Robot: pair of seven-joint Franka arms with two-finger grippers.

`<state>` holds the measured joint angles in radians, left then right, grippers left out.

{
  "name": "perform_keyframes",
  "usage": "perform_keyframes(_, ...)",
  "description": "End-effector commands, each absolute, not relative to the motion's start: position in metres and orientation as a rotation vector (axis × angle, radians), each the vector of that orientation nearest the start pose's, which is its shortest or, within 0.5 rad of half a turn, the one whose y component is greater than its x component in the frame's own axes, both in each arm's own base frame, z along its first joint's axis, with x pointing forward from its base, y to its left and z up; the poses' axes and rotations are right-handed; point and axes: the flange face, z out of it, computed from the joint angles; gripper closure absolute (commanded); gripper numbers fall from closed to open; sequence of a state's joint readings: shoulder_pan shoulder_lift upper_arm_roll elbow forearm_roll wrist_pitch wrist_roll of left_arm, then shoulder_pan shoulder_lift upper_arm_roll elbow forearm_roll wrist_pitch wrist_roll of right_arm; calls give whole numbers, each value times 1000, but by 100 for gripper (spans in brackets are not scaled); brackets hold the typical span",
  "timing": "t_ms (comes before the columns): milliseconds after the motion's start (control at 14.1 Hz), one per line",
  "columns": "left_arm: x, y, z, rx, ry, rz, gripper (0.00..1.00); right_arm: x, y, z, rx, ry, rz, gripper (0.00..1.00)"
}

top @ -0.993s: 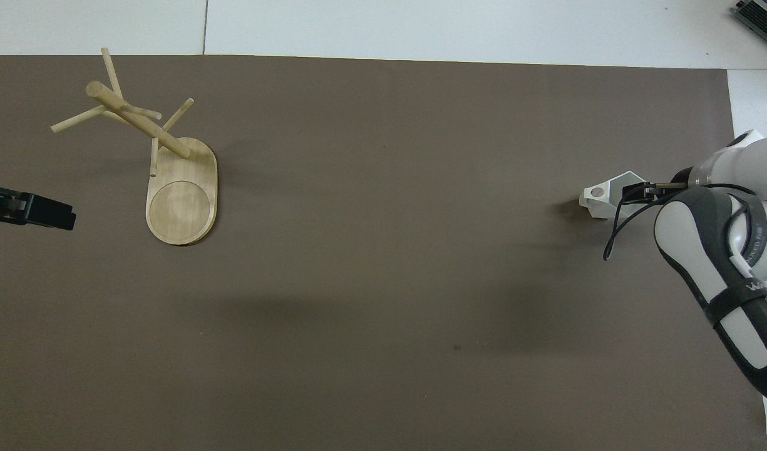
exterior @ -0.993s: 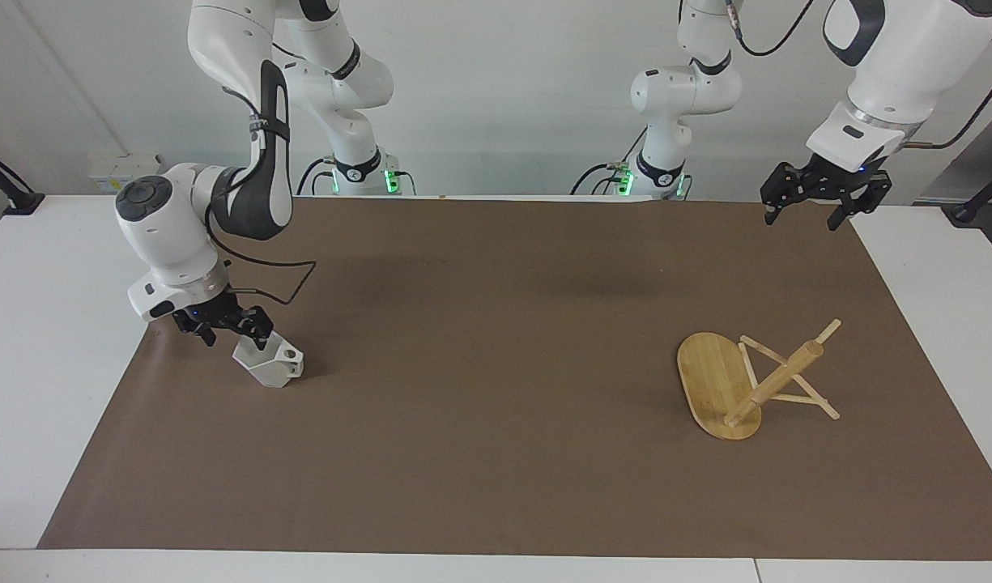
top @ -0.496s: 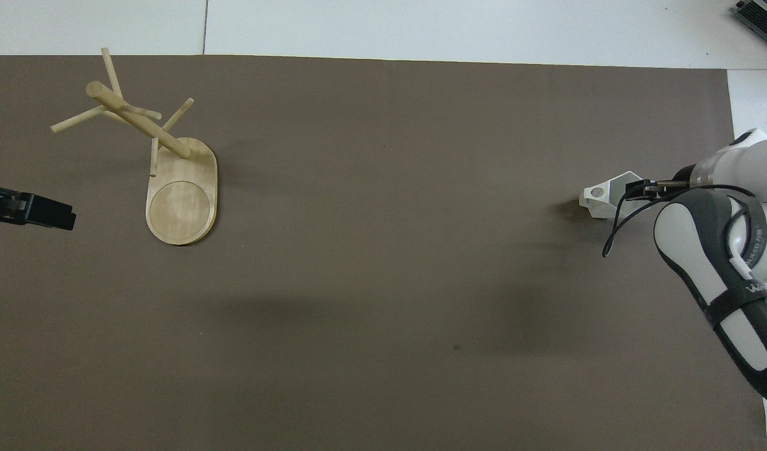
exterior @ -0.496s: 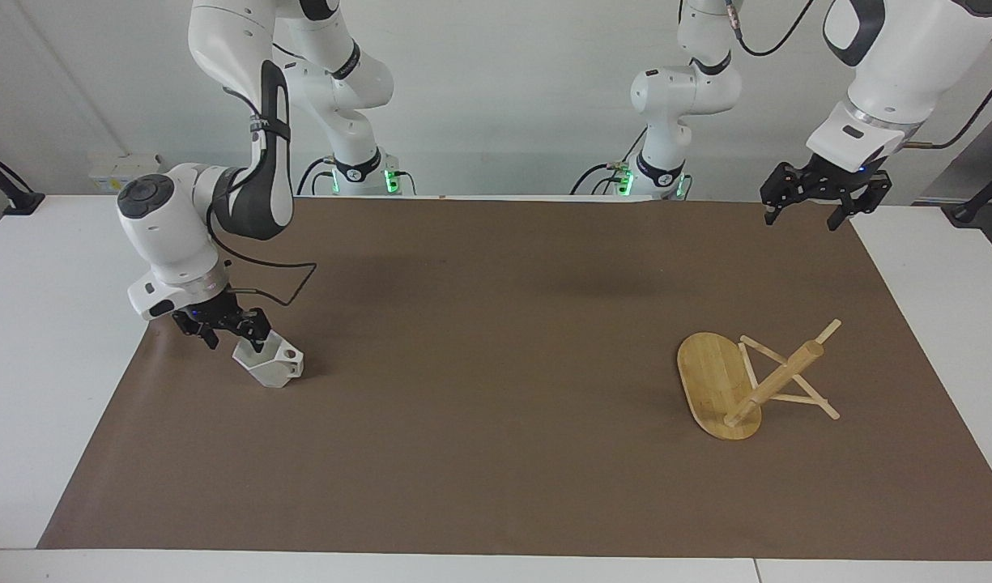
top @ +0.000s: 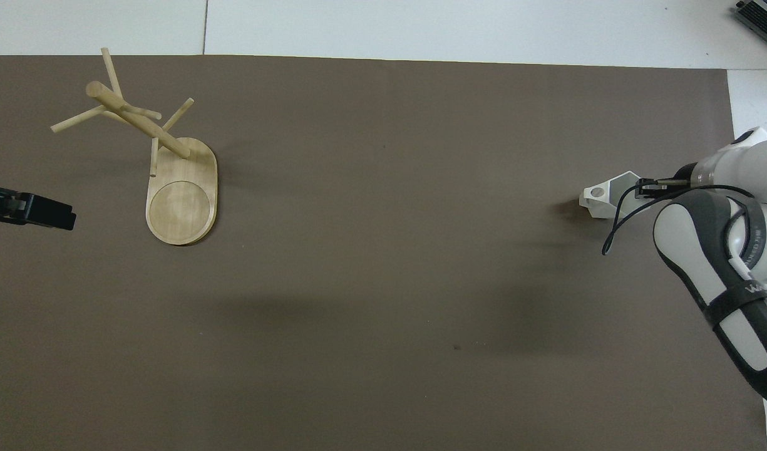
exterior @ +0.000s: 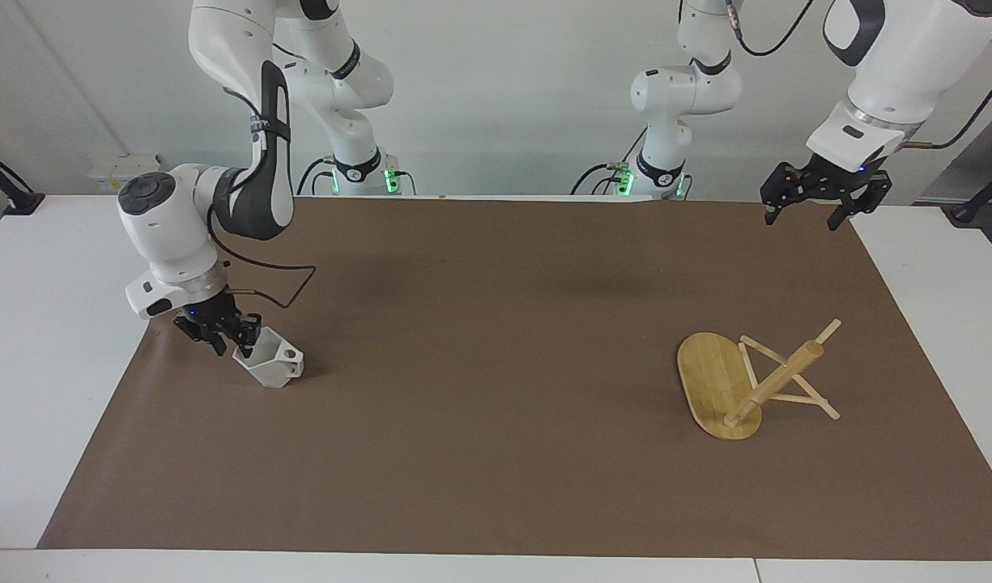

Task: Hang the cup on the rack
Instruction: 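Reach the right gripper to the white cup and grasp its rim, then lift the cup with the right gripper while the left gripper approaches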

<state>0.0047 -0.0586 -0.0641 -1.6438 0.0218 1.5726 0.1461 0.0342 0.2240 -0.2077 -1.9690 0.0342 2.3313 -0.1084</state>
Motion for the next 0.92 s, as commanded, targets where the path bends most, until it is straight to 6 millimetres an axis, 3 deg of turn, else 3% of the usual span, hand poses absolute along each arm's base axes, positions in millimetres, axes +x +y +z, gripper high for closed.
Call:
perform_keyframes(0,531,-30,623,-3086,337,27,0,598,-101,377,-3149,128,-250,69)
perform_keyframes(284,530,-31,623,-3087,335,38,0,598,-96,377,-3145,135,-241,100)
perform_keyframes(496,529,-30,623,-3086,332,43,0,598,-85,375,-3137,139,-200,100)
perform_keyframes(638,530,-26,623,-3087,321,41,0,598,-62,376,-3128,79,-139,100)
perform_keyframes(709,529,-22,622,-3088,313,49,0,600,-53,382,-3124,55,-124,100)
perform_keyframes(851,529,-22,623,-3087,323,49,0,610,-20,413,-3089,4,-100,100)
